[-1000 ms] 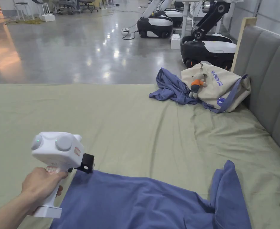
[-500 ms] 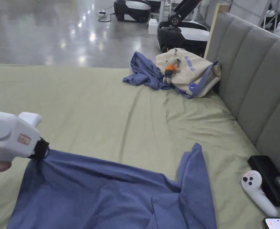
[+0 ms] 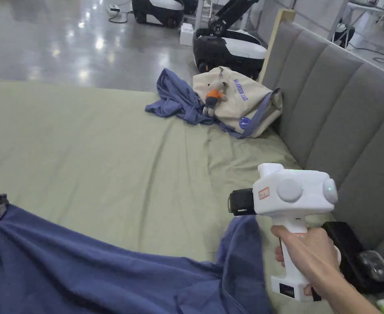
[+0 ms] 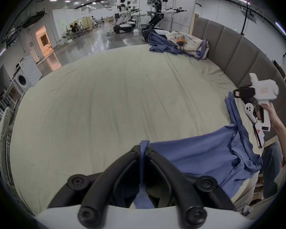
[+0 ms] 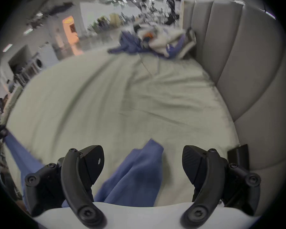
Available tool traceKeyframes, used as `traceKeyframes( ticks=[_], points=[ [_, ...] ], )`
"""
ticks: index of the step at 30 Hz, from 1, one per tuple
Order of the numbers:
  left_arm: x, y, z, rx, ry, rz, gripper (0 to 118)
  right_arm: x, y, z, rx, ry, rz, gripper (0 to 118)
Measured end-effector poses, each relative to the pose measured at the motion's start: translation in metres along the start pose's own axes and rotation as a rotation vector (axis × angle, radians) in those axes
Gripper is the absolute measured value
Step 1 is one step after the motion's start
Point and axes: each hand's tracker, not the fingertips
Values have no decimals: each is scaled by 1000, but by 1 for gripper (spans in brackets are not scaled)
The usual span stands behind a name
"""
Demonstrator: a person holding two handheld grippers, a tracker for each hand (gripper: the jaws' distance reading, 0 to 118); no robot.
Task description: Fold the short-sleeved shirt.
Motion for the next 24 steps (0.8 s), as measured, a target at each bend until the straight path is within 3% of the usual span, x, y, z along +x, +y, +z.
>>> traceKeyframes(
  ticks=[2,4,6,7,8,10,12,13,15,16,20,24],
  points=[
    [3,-4,-7,-21,-2,3,5,-6,-3,-24,-87,-19,25,101],
    [3,-4,-11,-41,5,-6,5,-10,-10,-35,-147,-24,73,81],
    [6,-5,-12,-48,1,-22,5,-9,-22,-28,-138,-37,88,50],
    [6,-4,-12,-48,8,-27,5,-5,-25,-21,-111,29,44,16],
    [6,-4,-12,-44,9,-26,5,-4,-25,-13,-90,52,12,5],
    [4,-6,-12,-28,-2,-7,5,7,-25,-5,-64,92,5,5],
    [8,-9,-7,-3,-16,5,5,13,-28,18,-37,242,-35,5],
    [11,-10,1,35,-14,-1,5,15,-28,39,27,230,-50,5],
    [15,-11,23,107,-33,18,5,20,-19,85,119,297,-68,5],
    [17,-11,41,163,-40,29,5,23,-17,114,163,345,-68,5],
    [32,-17,127,375,-61,18,5,27,-14,239,394,386,-13,5],
    [46,-30,225,593,-63,12,5,36,-20,358,636,460,-15,5]
  ],
)
